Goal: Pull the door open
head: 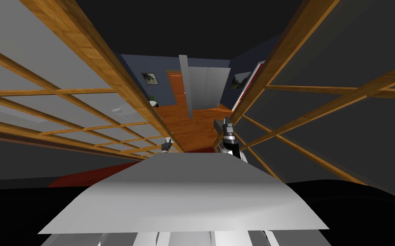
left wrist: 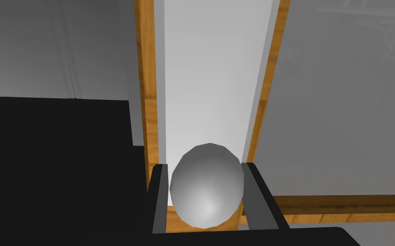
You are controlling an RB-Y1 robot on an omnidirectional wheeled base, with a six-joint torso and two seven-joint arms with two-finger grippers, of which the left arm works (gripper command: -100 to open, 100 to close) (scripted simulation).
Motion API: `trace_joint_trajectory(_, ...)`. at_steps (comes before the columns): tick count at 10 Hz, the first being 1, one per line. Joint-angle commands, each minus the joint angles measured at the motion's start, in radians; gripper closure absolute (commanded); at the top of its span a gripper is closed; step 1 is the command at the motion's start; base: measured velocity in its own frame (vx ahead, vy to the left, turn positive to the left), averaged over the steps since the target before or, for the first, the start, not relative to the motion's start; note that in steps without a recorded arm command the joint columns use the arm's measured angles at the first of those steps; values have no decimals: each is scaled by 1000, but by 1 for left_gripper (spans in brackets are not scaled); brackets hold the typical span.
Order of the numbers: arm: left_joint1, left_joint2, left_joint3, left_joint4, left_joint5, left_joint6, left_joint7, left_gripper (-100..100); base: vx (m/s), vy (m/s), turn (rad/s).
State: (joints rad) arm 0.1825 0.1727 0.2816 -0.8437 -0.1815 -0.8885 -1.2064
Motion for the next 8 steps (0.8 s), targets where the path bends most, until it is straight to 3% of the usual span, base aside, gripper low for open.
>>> trace_joint_trajectory(1, -2, 1, -11, 0, 12, 0, 38, 100, -44, 6, -23)
trace_joint_trajectory(8, -15, 11, -51, 8, 64, 0, 182, 100, -39, 6, -16)
